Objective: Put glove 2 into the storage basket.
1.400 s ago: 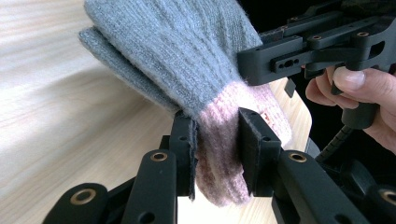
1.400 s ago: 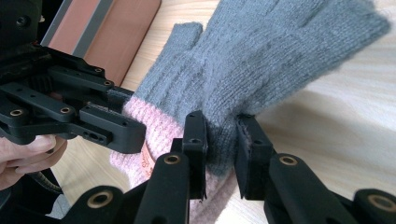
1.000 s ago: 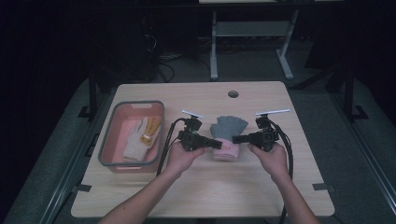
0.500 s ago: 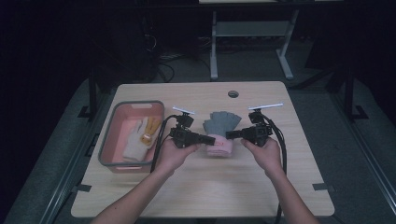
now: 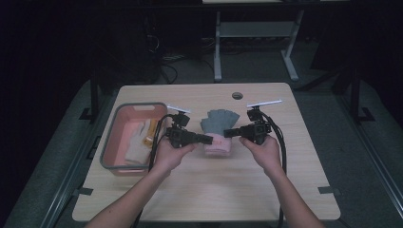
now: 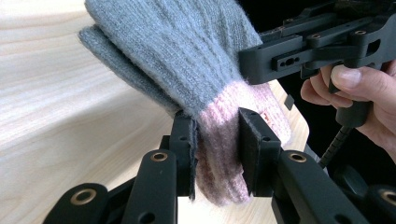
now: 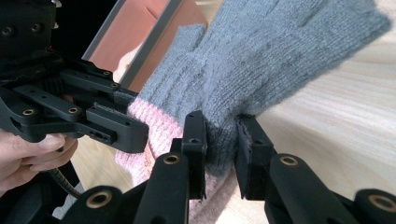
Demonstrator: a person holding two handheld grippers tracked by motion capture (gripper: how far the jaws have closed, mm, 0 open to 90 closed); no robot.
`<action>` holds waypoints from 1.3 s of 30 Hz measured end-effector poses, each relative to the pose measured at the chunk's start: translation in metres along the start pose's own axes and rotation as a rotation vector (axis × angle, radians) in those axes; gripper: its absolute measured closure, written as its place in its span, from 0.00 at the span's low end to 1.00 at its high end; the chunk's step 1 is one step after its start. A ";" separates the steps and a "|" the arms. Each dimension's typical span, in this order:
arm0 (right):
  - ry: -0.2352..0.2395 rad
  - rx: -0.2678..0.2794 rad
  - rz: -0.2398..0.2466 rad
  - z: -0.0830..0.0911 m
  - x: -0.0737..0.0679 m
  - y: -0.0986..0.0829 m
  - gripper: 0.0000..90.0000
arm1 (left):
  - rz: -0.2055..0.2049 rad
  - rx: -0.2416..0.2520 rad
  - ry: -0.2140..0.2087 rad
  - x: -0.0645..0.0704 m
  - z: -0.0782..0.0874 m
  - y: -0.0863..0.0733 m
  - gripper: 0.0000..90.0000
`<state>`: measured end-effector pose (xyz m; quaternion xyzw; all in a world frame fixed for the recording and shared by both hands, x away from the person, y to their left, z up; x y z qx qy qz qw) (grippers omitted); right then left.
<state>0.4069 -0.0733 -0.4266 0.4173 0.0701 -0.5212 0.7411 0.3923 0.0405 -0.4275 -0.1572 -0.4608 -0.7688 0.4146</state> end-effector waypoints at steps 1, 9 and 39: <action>0.002 -0.002 0.000 0.000 -0.001 0.001 0.84 | 0.002 0.004 0.002 0.000 0.002 0.001 0.77; 0.014 -0.001 0.010 -0.004 -0.009 0.007 0.84 | 0.001 0.013 0.009 -0.002 0.011 0.003 0.77; 0.052 -0.014 0.068 -0.026 -0.041 0.032 0.83 | 0.001 0.057 0.040 -0.017 0.053 0.008 0.77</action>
Point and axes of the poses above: each handheld gripper's, and its own axes: z roughly backward along the jaws, y roughly out of its top, x roughly to its right, the point moved 10 cm from there along -z, roughly forward along the jaws, and after that the axes turned 4 degrees about -y, right-handed, at the moved point
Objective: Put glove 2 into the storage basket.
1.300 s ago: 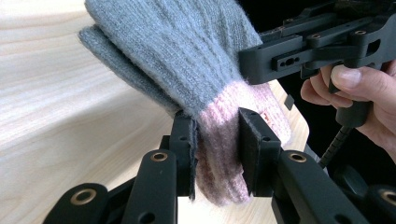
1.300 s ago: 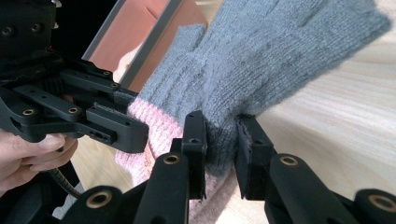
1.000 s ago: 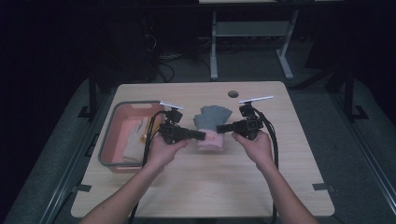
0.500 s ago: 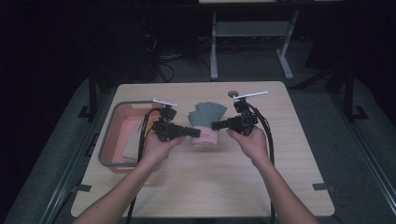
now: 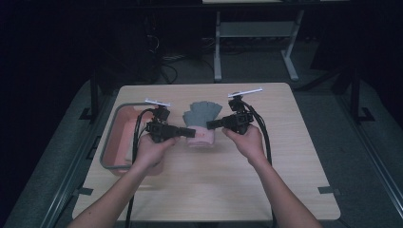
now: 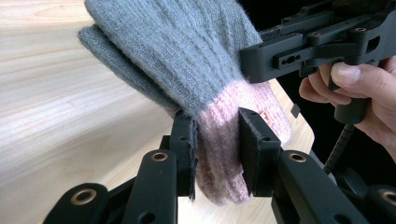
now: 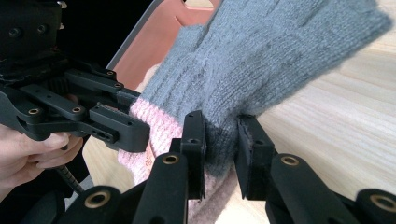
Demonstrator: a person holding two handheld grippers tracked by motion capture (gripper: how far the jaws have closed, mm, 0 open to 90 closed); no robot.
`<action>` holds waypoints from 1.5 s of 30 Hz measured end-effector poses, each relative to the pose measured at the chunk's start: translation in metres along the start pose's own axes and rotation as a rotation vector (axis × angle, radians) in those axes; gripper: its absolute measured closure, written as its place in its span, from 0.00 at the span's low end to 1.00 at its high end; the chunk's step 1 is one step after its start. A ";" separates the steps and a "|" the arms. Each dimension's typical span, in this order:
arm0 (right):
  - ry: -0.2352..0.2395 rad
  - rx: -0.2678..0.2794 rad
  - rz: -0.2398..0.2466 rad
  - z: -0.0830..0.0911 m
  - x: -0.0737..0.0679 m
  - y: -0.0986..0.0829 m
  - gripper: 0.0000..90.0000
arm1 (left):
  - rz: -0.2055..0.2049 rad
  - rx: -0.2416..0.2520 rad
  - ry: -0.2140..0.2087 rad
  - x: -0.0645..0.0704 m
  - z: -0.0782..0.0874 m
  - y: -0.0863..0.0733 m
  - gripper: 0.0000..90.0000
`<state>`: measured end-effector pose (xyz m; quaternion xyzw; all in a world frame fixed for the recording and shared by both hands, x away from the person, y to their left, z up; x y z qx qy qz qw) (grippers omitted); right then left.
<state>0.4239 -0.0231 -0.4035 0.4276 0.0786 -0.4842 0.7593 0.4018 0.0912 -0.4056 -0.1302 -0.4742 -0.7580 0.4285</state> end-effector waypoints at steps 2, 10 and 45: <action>0.002 -0.004 0.005 -0.002 -0.002 0.001 0.83 | 0.000 0.000 0.003 -0.001 0.003 0.000 0.77; 0.012 -0.010 0.018 -0.010 -0.010 0.007 0.83 | 0.002 0.013 0.018 -0.007 0.014 0.000 0.77; 0.056 -0.030 0.069 -0.048 -0.046 0.030 0.83 | 0.031 0.056 0.052 -0.031 0.063 -0.002 0.77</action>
Point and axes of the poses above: each handheld gripper's, and its own axes: z roughly backward along the jaws, y roughly out of its top, x roughly to its right, the point moved 10 cm from there along -z, roughly forward along the jaws, and after that the axes turned 4 degrees about -y, right-handed, at the moved point
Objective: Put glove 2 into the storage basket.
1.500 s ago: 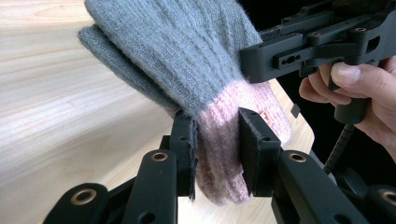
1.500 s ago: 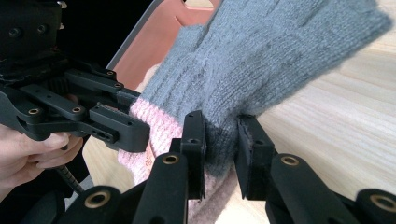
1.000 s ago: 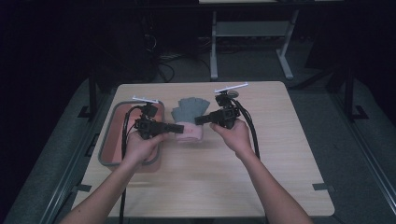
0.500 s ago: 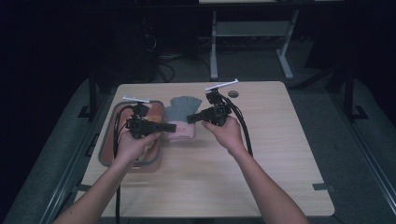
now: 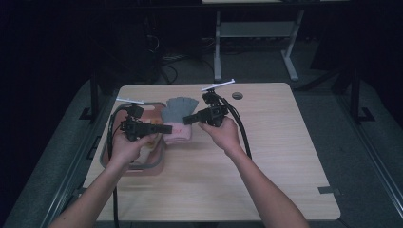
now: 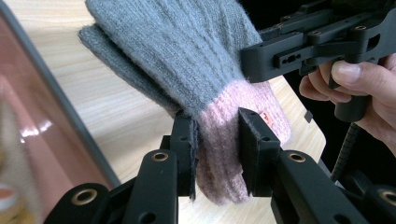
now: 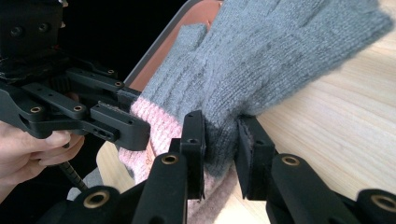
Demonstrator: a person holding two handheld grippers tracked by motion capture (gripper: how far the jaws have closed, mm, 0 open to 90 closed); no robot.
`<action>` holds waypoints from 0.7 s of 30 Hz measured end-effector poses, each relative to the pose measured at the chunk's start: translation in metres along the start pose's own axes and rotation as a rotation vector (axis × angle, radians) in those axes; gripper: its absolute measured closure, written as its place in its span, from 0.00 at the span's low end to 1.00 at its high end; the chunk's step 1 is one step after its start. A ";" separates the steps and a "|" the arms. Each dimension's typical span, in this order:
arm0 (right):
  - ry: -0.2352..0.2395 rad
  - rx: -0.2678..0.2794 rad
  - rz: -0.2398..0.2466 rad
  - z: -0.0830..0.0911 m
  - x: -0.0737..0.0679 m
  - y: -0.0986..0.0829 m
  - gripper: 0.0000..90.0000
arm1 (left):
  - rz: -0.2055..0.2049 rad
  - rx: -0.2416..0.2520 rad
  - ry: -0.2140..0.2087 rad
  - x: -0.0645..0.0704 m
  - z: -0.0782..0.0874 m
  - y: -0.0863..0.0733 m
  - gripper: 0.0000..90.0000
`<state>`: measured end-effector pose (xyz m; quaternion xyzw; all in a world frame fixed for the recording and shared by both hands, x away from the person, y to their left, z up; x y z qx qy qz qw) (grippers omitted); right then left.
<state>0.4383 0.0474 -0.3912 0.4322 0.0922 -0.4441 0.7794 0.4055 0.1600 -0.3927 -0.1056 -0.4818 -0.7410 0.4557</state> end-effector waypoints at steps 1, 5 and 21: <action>0.000 0.000 0.000 0.000 0.000 0.000 0.83 | 0.000 0.000 0.000 0.000 0.000 0.000 0.77; 0.006 0.002 0.015 -0.006 -0.007 0.005 0.83 | -0.004 0.007 0.007 -0.004 0.010 0.000 0.77; 0.035 -0.019 0.056 -0.038 -0.036 0.020 0.82 | 0.015 0.035 0.042 -0.026 0.049 -0.003 0.77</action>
Point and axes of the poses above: each handheld gripper's, and its own axes: z roughly backward along the jaws, y roughly out of its top, x roughly to its right, the point moved 10 cm from there along -z, roughly forward along the jaws, and after that the axes turned 4 degrees about -y, right-handed, at the moved point
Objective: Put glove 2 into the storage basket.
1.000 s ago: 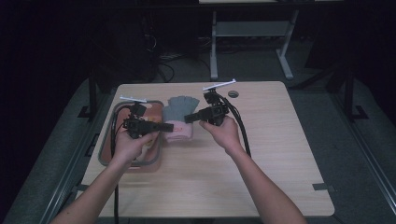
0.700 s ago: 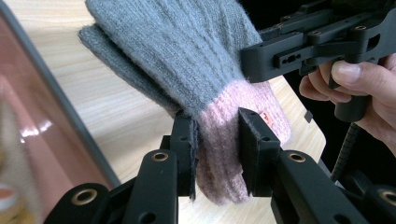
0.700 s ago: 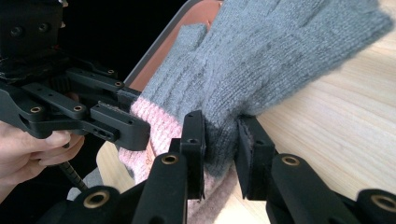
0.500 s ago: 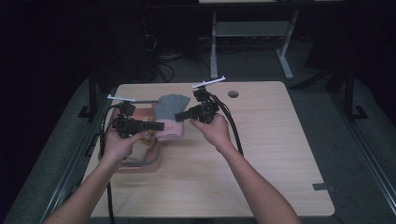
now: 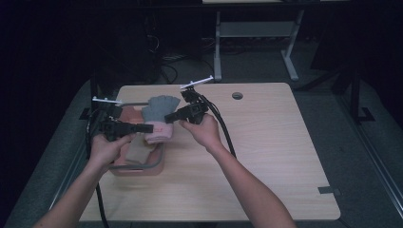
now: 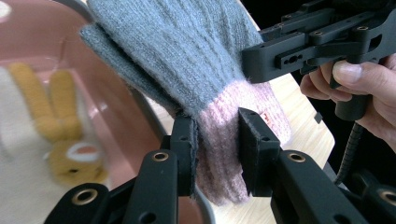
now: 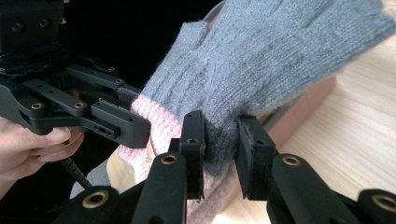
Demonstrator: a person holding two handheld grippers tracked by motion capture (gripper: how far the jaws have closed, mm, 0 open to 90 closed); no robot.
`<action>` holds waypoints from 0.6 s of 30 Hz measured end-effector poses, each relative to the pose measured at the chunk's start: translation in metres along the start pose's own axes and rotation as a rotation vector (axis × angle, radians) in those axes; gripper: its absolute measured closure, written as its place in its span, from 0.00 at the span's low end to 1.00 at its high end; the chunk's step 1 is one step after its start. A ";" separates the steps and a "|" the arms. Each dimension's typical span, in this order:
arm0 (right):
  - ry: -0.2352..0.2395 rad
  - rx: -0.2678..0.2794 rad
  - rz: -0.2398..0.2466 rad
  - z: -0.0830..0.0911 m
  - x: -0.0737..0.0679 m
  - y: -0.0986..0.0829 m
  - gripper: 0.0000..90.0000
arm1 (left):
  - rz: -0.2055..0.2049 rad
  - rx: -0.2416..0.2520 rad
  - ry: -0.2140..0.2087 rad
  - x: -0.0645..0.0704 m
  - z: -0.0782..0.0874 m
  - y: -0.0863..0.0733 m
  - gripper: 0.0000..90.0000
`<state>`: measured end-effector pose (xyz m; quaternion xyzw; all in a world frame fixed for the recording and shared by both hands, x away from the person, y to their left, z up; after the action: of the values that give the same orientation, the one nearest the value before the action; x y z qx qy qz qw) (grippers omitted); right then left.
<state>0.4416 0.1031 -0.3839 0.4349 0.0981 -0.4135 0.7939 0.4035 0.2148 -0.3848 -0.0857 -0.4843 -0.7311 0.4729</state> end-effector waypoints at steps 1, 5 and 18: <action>0.007 -0.005 -0.003 -0.004 -0.005 0.002 0.82 | -0.001 0.008 0.002 -0.003 0.005 -0.001 0.77; 0.022 -0.014 0.005 -0.015 -0.010 0.003 0.82 | 0.006 0.008 0.012 -0.011 0.013 -0.006 0.78; 0.043 -0.048 -0.001 -0.041 -0.019 0.002 0.81 | 0.037 0.006 0.040 -0.030 0.027 -0.016 0.78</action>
<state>0.4395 0.1458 -0.3971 0.4246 0.1255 -0.4021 0.8014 0.3982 0.2554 -0.3982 -0.0786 -0.4754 -0.7221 0.4963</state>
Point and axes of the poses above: each handheld gripper's, and its own axes: z roughly backward along the jaws, y roughly out of its top, x roughly to its right, the point moved 10 cm from there along -z, roughly forward along the jaws, and after that the axes turned 4 degrees about -y, right-handed, at the moved point
